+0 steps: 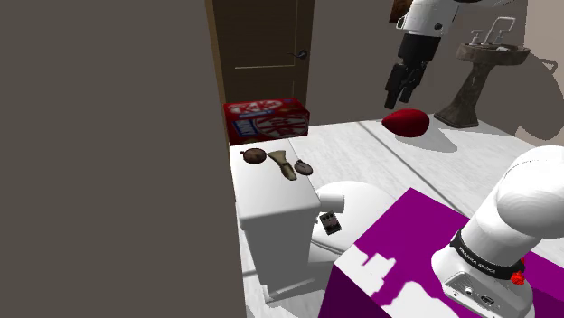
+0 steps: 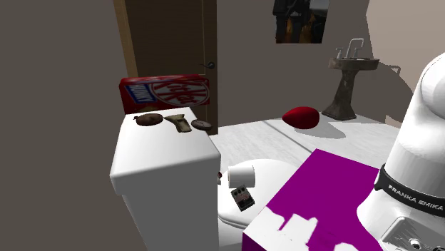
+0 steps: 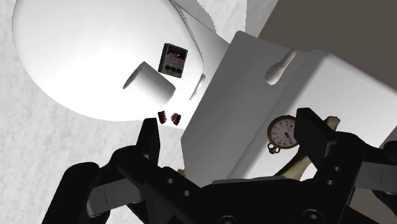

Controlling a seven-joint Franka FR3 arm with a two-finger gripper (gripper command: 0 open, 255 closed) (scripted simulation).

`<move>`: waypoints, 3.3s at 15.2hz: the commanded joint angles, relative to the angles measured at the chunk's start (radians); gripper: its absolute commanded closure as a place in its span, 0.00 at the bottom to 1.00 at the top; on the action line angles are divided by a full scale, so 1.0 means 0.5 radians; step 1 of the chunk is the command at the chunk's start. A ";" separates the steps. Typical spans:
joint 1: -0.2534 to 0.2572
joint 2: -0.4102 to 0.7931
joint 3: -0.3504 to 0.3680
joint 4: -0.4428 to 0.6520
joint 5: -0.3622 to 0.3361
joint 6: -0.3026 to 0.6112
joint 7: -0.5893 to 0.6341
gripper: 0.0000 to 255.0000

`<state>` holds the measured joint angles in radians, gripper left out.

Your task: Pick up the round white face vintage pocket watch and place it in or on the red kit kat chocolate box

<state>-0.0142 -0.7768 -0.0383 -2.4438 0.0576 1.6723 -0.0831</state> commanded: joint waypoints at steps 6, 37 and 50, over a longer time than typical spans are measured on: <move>0.084 0.173 0.044 -0.151 0.107 0.390 -0.025 0.00; 0.472 1.421 0.213 -0.109 0.654 1.841 -0.345 0.00; 0.470 1.399 0.212 -0.103 0.641 1.814 -0.331 1.00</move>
<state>0.2215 -0.0712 0.0681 -2.4970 0.3819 2.5870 -0.2524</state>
